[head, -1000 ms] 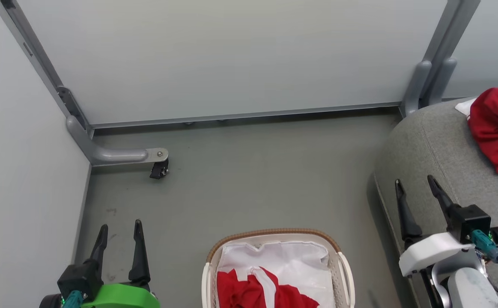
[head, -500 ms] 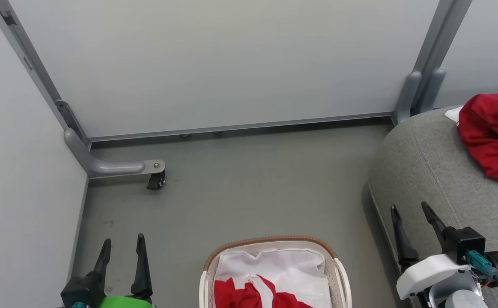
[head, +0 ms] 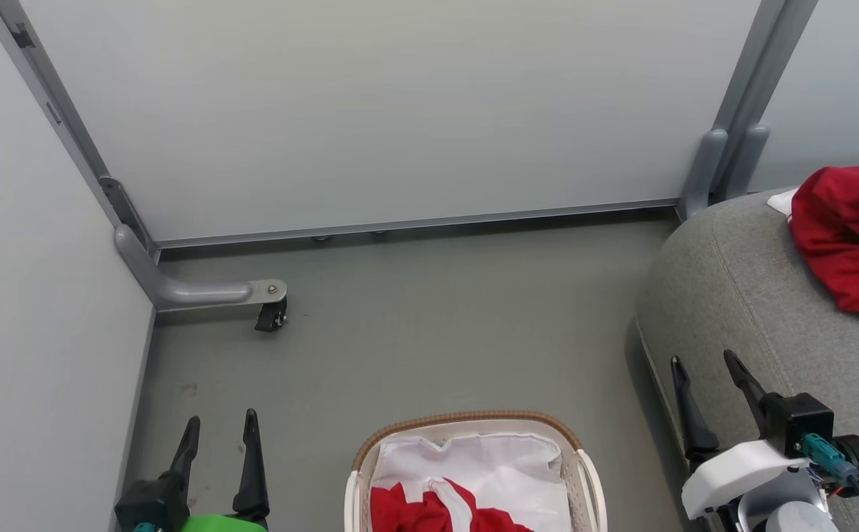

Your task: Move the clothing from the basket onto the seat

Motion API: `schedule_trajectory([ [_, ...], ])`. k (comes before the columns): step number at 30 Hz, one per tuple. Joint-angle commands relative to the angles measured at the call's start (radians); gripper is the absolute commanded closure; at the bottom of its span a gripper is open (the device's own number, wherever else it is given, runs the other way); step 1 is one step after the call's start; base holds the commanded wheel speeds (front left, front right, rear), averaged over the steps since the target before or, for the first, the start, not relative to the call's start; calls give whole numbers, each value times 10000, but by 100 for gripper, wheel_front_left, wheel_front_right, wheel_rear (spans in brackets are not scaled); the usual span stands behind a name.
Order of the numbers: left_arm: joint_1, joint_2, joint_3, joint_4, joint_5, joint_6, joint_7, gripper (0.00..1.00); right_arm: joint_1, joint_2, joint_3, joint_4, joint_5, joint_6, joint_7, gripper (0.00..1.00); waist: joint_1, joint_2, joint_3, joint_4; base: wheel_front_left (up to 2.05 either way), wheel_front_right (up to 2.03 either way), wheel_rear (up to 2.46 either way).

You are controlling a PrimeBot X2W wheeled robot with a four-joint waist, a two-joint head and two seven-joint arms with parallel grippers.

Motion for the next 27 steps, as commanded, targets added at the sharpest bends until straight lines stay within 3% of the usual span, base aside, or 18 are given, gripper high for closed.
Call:
schedule_trajectory([
  [1, 74, 7, 15, 14, 12, -55, 5, 0, 78, -46, 17, 22, 87, -14, -21, 0, 1, 0, -6, -9, 0, 0, 0],
  [17, -283, 6, -325, 139, 322, -193, 5, 0, -284, -47, 71, -97, -159, -14, -21, 0, 1, 0, 402, -364, 0, 0, 0],
  [27, -2401, 11, -1682, 1559, 643, -462, 7, 0, -1194, -46, 16, -413, -491, -14, -21, 0, 1, 0, 2227, -897, 0, 0, 0],
])
